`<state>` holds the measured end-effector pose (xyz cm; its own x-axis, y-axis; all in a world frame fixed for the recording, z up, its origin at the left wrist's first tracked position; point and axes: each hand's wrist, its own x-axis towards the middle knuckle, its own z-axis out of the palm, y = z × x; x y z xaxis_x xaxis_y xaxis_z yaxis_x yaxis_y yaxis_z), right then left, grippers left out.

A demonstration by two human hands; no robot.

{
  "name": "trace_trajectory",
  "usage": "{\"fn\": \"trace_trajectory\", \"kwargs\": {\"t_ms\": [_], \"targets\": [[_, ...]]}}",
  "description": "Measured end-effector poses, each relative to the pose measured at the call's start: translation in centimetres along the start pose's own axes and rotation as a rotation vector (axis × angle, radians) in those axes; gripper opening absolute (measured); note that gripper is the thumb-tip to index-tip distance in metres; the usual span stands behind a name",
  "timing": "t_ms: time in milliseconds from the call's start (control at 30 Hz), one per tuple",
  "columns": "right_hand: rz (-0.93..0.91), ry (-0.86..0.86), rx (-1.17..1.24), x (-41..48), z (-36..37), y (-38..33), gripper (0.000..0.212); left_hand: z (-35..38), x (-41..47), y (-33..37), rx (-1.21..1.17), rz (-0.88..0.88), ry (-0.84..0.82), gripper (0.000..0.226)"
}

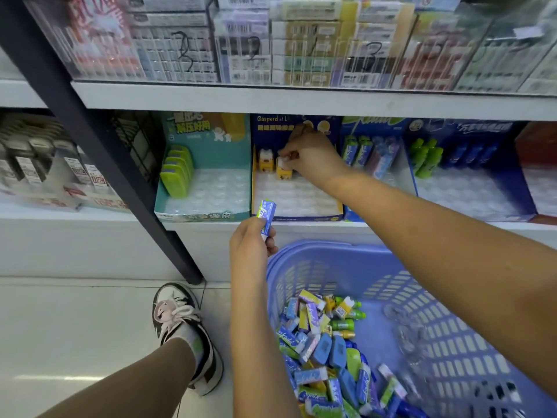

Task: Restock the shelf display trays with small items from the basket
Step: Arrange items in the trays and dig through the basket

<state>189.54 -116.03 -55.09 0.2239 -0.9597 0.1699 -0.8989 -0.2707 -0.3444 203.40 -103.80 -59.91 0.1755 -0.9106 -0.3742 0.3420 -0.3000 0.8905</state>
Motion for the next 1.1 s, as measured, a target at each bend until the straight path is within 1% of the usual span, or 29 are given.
{"fn": "trace_trajectory", "kwargs": {"t_ms": [67, 133, 200, 267, 300, 367, 400, 433, 467, 533, 567, 633, 700, 733, 800, 867, 900, 967, 1100], "targets": [[-0.006, 0.036, -0.08, -0.1, 0.5, 0.1, 0.03, -0.1, 0.0, 0.0, 0.024, 0.038, -0.015, 0.019], [0.033, 0.098, -0.145, -0.2, 0.8, 0.1, 0.034, -0.1, 0.1, 0.0, 0.045, 0.08, -0.04, 0.017], [0.018, 0.134, -0.241, 0.0, 0.6, 0.1, 0.033, -0.1, 0.1, 0.0, 0.062, 0.108, -0.06, 0.014], [-0.027, 0.051, -0.313, -0.1, 0.1, -0.1, 0.032, 0.2, -0.1, -0.1, 0.079, 0.138, -0.084, 0.012], [-0.045, -0.006, -0.301, -0.5, -0.2, 0.0, 0.035, 0.3, -0.2, -0.2, 0.09, 0.159, -0.094, 0.013], [-0.003, -0.056, -0.134, -2.4, -0.5, -0.1, 0.053, 0.7, -0.5, -0.4, 0.115, 0.209, -0.106, 0.017], [0.023, -0.024, 0.003, -3.8, -0.5, -0.2, 0.055, 0.9, -0.6, -0.4, 0.123, 0.234, -0.116, 0.018], [0.041, 0.04, 0.166, -5.2, -0.5, -0.4, 0.05, 1.2, -0.7, -0.4, 0.132, 0.257, -0.132, 0.018], [0.065, 0.088, 0.339, -6.7, -0.5, -0.4, 0.039, 1.6, -0.9, -0.4, 0.144, 0.281, -0.151, 0.019], [0.125, 0.081, 0.648, -9.3, -1.0, -0.1, 0.02, 2.3, -1.3, -0.5, 0.183, 0.337, -0.201, 0.02], [0.145, 0.055, 0.739, -10.4, -1.4, 0.3, 0.014, 2.7, -1.5, -0.5, 0.21, 0.362, -0.235, 0.021], [0.151, 0.031, 0.839, -11.8, -2.3, 1.0, 0.007, 3.8, -1.9, -0.5, 0.26, 0.394, -0.292, 0.02], [0.154, 0.075, 0.879, -12.1, -3.6, 2.2, 0.01, 5.1, -2.4, -0.7, 0.307, 0.425, -0.304, 0.02], [0.165, 0.13, 0.86, -12.0, -4.3, 3.0, 0.012, 5.6, -2.5, -0.9, 0.367, 0.456, -0.293, 0.024], [0.226, 0.298, 0.739, -11.2, -5.6, 5.1, 0.011, 6.5, -2.5, -1.3, 0.582, 0.534, -0.281, 0.037], [0.281, 0.449, 0.557, -10.0, -6.7, 7.4, 0.006, 7.0, -2.3, -1.7, 0.828, 0.599, -0.325, 0.043], [0.306, 0.473, 0.48, -9.3, -7.0, 8.4, 0.011, 7.2, -2.2, -2.0, 0.937, 0.617, -0.355, 0.043], [0.357, 0.422, 0.394, -7.8, -7.0, 9.8, 0.017, 7.5, -2.1, -2.6, 1.088, 0.611, -0.397, 0.043], [0.292, 0.262, 0.286, -6.0, -6.1, 10.7, 0.017, 7.5, -2.0, -3.2, 1.103, 0.571, -0.393, 0.045]]}}
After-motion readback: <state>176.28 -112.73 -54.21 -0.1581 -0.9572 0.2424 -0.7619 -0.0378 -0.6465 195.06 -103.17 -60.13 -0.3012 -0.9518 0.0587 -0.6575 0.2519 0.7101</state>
